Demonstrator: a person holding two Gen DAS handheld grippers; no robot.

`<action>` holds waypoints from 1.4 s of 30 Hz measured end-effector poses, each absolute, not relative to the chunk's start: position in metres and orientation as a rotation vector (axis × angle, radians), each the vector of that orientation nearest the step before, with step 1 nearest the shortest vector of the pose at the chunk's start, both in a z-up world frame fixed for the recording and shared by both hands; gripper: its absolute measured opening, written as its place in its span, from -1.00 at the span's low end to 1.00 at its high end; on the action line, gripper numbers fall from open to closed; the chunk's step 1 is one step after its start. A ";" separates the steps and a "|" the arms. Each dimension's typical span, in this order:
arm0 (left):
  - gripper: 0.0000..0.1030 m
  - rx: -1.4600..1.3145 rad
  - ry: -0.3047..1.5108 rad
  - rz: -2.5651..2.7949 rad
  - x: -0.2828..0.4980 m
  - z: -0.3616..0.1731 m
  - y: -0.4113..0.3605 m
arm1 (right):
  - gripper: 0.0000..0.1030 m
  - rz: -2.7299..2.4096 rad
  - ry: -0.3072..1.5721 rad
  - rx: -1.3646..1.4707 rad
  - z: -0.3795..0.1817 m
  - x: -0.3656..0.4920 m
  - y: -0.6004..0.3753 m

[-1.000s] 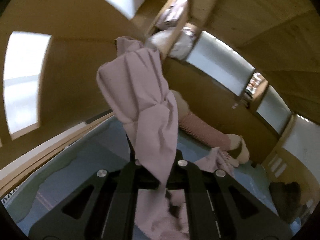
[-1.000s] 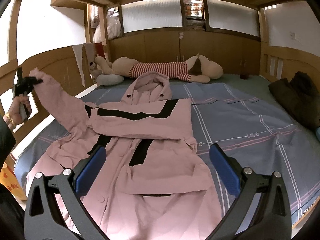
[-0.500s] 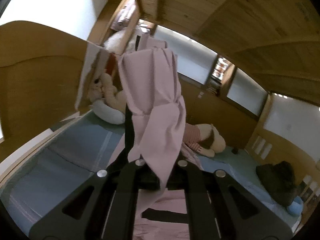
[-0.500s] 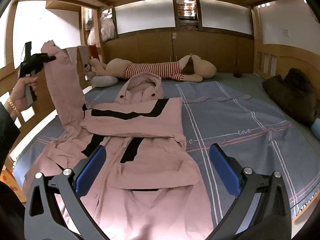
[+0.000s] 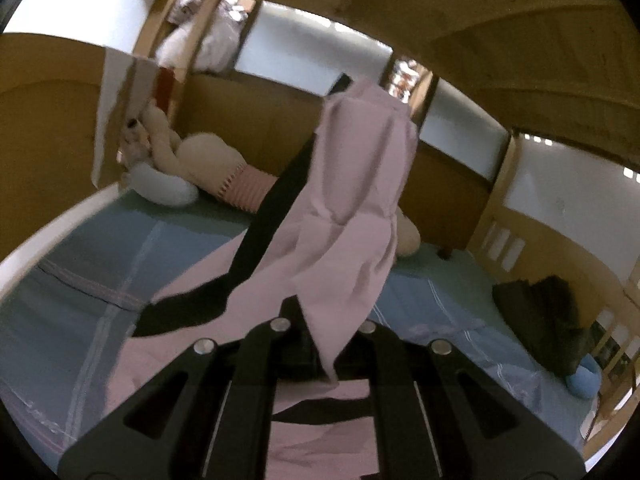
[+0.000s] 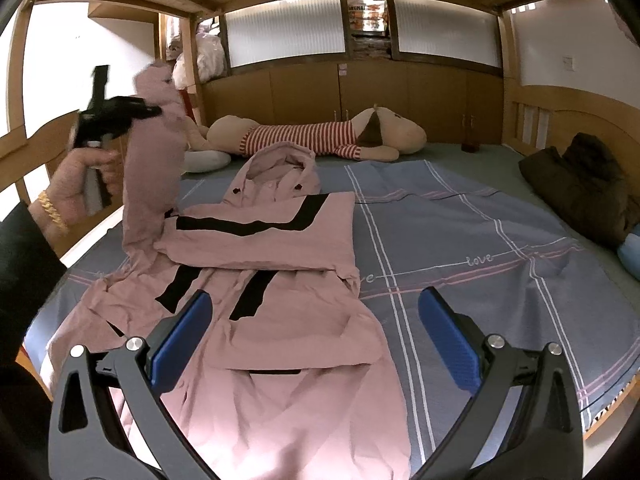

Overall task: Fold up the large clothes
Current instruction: 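Carry the sleeve across the jacket chest and open the left tool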

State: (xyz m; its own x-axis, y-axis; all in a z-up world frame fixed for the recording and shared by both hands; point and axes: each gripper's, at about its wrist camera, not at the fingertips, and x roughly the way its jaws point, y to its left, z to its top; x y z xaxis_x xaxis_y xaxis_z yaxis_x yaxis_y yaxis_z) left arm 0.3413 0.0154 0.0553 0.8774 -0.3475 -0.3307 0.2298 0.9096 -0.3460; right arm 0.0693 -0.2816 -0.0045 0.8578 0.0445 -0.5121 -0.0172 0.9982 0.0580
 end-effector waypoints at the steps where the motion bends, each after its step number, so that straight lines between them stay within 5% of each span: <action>1: -0.94 -0.299 0.406 -0.311 0.343 0.051 0.009 | 0.97 0.032 0.539 0.049 -0.005 0.068 -0.282; 20: -0.94 -0.143 0.649 -0.350 0.397 -0.078 -0.113 | 0.97 0.007 0.579 0.037 -0.011 0.059 -0.300; 35: -0.91 0.016 0.735 -0.302 0.415 -0.132 -0.150 | 0.97 0.014 0.603 0.018 -0.014 0.063 -0.296; 42: -0.57 0.078 0.736 -0.269 0.413 -0.139 -0.163 | 0.97 0.010 0.609 0.015 -0.015 0.063 -0.295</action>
